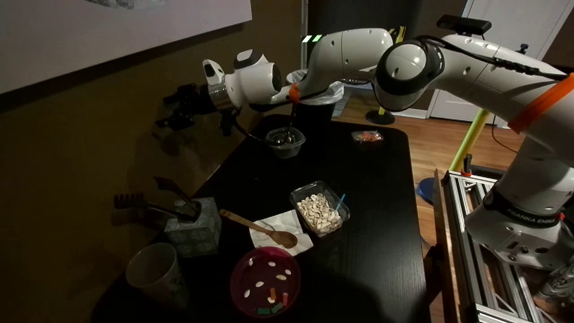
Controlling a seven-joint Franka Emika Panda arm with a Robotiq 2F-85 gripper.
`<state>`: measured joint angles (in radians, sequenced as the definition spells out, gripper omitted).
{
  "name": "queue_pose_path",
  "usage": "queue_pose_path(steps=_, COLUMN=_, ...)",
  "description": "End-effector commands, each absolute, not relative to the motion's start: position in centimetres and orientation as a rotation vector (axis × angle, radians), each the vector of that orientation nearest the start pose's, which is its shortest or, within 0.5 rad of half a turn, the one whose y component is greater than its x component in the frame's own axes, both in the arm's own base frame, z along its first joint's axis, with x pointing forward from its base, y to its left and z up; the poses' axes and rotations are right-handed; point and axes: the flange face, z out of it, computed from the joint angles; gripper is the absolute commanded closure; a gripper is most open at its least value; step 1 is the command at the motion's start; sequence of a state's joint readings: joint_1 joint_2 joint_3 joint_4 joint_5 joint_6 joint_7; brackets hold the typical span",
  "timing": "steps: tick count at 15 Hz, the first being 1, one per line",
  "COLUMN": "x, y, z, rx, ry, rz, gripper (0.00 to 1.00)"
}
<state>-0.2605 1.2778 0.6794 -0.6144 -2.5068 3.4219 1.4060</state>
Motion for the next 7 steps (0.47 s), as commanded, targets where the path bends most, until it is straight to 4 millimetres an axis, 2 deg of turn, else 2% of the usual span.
queue_pose_path(steps=1, x=76.0, y=4.5, z=27.5, rx=-2.543, ry=-0.897, rz=-1.73, gripper=0.0)
queue_pose_path(steps=5, x=73.8, y=1.7, z=24.6, rx=-2.762, ry=-0.769, rz=-1.556, gripper=0.0)
queue_pose_path(steps=6, x=75.2, y=2.3, z=24.5, rx=-2.649, ry=-0.861, rz=-1.61, gripper=0.0)
queue_pose_path(steps=7, x=75.0, y=2.0, z=24.4, rx=-2.672, ry=-0.855, rz=-1.595, gripper=0.0)
